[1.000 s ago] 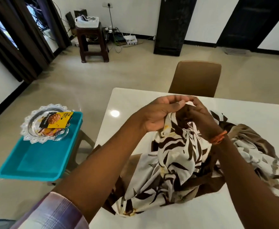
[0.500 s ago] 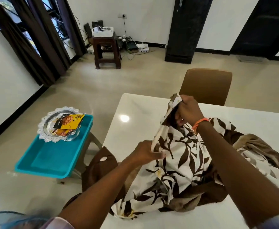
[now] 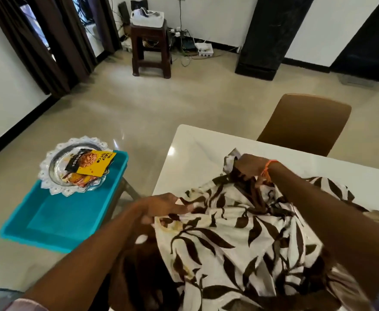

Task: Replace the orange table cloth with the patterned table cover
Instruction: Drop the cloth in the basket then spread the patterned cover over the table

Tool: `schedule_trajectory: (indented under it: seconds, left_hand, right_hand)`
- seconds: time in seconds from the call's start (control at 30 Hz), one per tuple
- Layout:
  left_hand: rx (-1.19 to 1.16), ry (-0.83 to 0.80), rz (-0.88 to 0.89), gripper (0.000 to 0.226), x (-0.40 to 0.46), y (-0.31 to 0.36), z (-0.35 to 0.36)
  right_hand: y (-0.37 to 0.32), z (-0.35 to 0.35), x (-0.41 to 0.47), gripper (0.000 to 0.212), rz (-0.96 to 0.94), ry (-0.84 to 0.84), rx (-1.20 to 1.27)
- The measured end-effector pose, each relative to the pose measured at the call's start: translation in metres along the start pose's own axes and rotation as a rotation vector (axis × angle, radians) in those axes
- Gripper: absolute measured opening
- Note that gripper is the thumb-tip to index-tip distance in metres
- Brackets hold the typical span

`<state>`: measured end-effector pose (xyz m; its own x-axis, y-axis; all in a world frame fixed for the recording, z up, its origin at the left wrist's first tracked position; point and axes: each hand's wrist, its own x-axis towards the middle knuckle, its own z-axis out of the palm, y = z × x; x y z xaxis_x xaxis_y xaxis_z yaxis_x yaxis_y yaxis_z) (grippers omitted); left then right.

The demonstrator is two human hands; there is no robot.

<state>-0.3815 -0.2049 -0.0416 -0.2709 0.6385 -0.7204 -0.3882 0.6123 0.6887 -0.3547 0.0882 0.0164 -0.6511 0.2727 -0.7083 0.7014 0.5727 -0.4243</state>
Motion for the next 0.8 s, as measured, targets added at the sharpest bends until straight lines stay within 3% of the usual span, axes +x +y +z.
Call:
schedule_trajectory:
  seconds: [0.03, 0.07, 0.13, 0.17, 0.23, 0.27, 0.33, 0.37, 0.47, 0.53, 0.6, 0.67, 0.8]
  left_hand:
    - [0.053, -0.058, -0.009, 0.059, 0.002, 0.004, -0.020]
    - [0.091, -0.083, -0.009, 0.068, 0.007, 0.006, -0.041]
    - [0.080, 0.018, 0.062, 0.066, 0.017, 0.014, -0.070]
    - [-0.037, 0.147, 0.125, 0.056, 0.027, 0.016, -0.082]
    - [-0.320, 0.522, 0.241, 0.038, 0.045, 0.022, -0.095]
    - [-0.326, 0.707, 0.258, 0.044, 0.055, 0.019, -0.098]
    - [0.091, 0.911, 0.101, 0.079, 0.067, 0.003, -0.084]
    - [0.334, 0.924, 0.027, 0.097, 0.073, -0.018, -0.071]
    - [0.733, 0.884, -0.035, 0.117, 0.081, -0.081, -0.027]
    - [0.858, 0.862, -0.023, 0.113, 0.081, -0.119, 0.000]
    - [0.836, 0.900, 0.009, 0.107, 0.078, -0.145, 0.015]
    - [0.825, 0.961, 0.073, 0.098, 0.068, -0.159, 0.022]
    - [0.866, 1.191, 0.479, 0.065, 0.041, -0.186, 0.044]
  right_hand:
    - [-0.014, -0.009, 0.006, 0.029, 0.024, -0.070, -0.051]
    - [-0.032, -0.015, 0.003, 0.024, 0.013, -0.029, 0.023]
    - [-0.057, -0.041, 0.043, 0.031, -0.030, 0.302, 0.413]
    - [-0.070, -0.053, 0.063, 0.030, -0.048, 0.370, 0.474]
    - [-0.101, -0.057, 0.101, 0.014, -0.167, 0.292, 0.546]
    - [-0.113, -0.050, 0.118, 0.032, -0.248, 0.267, 0.492]
    - [-0.115, -0.023, 0.148, 0.078, -0.355, 0.321, 0.306]
    - [-0.118, -0.003, 0.146, 0.085, -0.394, 0.398, 0.120]
    - [-0.090, 0.067, 0.152, 0.064, -0.424, 0.522, -0.327]
    - [-0.066, 0.109, 0.147, 0.046, -0.338, 0.451, -0.381]
    - [-0.044, 0.149, 0.130, 0.046, -0.357, 0.445, -0.435]
    - [-0.024, 0.176, 0.105, 0.047, -0.473, 0.581, -0.415]
    - [0.019, 0.207, 0.044, 0.043, -0.512, 0.872, -0.215]
